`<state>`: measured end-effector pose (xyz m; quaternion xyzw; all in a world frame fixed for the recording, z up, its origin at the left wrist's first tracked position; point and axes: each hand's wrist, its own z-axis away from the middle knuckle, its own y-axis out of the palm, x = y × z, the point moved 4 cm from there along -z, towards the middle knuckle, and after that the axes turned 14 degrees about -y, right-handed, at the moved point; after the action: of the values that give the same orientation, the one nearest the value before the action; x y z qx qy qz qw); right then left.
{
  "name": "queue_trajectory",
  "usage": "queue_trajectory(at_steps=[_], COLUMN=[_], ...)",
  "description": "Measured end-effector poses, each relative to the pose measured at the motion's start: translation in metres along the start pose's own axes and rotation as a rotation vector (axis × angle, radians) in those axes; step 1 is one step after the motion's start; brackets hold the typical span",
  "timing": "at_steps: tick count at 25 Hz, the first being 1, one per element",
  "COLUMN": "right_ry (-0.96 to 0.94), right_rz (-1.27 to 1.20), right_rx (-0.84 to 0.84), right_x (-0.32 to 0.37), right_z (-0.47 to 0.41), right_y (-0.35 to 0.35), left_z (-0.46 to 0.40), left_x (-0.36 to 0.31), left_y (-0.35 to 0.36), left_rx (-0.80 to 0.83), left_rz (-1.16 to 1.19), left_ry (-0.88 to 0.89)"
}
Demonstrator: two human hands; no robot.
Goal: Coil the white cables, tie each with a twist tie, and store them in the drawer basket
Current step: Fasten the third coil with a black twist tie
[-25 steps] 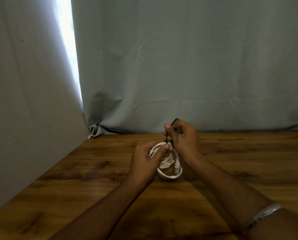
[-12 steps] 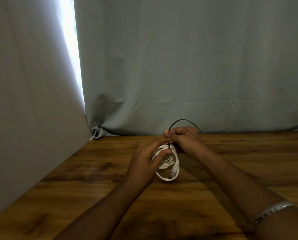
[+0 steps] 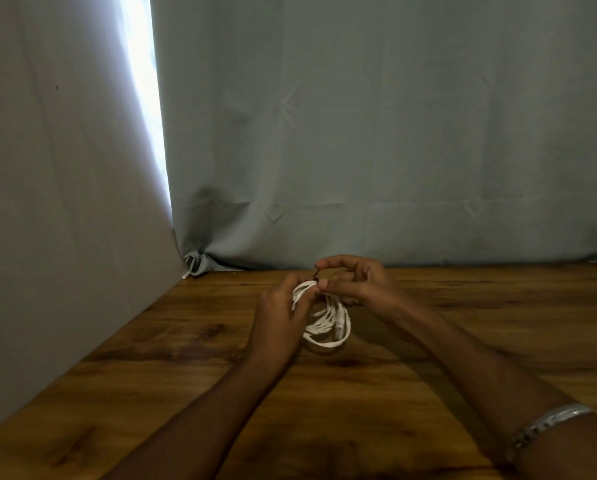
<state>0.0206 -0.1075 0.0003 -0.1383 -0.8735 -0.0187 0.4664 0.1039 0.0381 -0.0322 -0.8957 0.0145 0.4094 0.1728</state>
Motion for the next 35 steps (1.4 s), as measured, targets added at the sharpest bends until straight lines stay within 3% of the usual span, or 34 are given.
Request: queue_trajectory(at_steps=[2,6,11,14,17,21,26,29,32,35], right_ry=[-0.036,-0.192,-0.398,-0.607,-0.8,-0.918,-0.54,-0.309,-0.241,-0.32], right_rz=[0.061,0.465,1.005,1.273,1.392,1.374,0.843,0.598,0.485,0.6], right_rx=[0.069,0.118,0.167,0.206,0.291,0.282,-0.117,-0.241,-0.27,-0.286], right_x=[-0.005,-0.008,0.004,0.01,0.012,0.008,-0.003,-0.021,-0.026,-0.014], right_z=[-0.001,-0.001,0.005,0.009,0.013,0.015,0.009,0.006,0.007,0.004], right_y=[0.0,0.0,0.006,0.02,0.031,0.026,0.009,0.002,0.0,-0.002], left_z=[-0.002,-0.005,-0.007,-0.007,-0.007,-0.009,-0.008,-0.005,-0.006,-0.007], left_x=[0.004,0.006,0.019,0.024,0.024,0.024,0.016,0.011,0.006,0.0], left_y=[0.001,0.013,0.018,0.017,0.016,0.013,0.012,0.009,0.008,0.013], left_rx=[-0.003,0.092,0.332,0.333,0.294,0.297,0.297,0.331,0.353,0.311], left_rz=[-0.003,-0.097,0.268,0.33,0.369,0.334,0.152,-0.048,-0.273,-0.335], left_ry=[-0.073,-0.204,-0.443,-0.484,-0.526,-0.495,-0.341,-0.201,-0.065,0.004])
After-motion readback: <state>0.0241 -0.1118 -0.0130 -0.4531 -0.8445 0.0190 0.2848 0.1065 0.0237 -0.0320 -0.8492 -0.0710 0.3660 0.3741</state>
